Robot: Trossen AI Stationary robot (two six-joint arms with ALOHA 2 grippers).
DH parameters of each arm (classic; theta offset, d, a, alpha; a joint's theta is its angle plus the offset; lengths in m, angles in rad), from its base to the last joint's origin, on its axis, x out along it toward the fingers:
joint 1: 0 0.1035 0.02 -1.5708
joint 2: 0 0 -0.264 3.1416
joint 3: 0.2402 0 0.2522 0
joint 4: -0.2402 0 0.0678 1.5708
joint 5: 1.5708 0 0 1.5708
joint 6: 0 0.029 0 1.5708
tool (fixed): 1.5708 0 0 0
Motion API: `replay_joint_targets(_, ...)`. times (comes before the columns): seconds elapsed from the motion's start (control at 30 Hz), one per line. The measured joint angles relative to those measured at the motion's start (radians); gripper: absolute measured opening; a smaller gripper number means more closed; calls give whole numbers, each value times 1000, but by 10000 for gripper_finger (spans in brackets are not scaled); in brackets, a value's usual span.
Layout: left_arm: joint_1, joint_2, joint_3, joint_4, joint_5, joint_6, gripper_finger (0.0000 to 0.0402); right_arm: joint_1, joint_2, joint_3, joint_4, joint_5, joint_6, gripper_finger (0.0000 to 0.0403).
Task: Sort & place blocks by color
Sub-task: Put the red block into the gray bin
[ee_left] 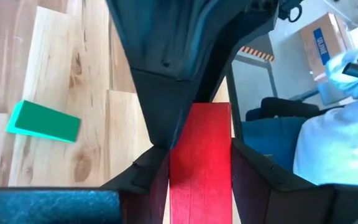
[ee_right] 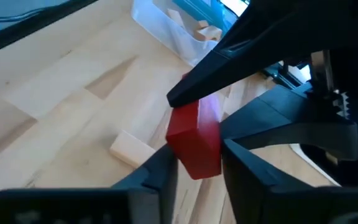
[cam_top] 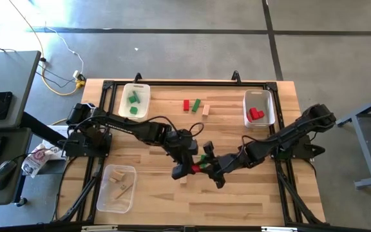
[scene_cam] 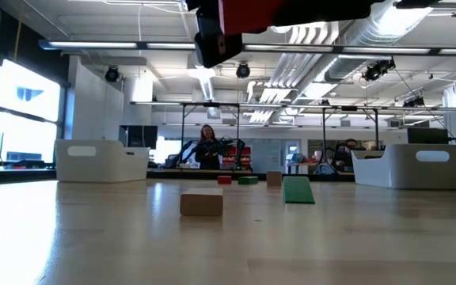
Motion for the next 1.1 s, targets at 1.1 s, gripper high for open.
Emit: replay_joint_targets(1.1, 0, 0, 3, 8, 89, 16, 205, 65, 2, 0, 23, 114, 129, 41)
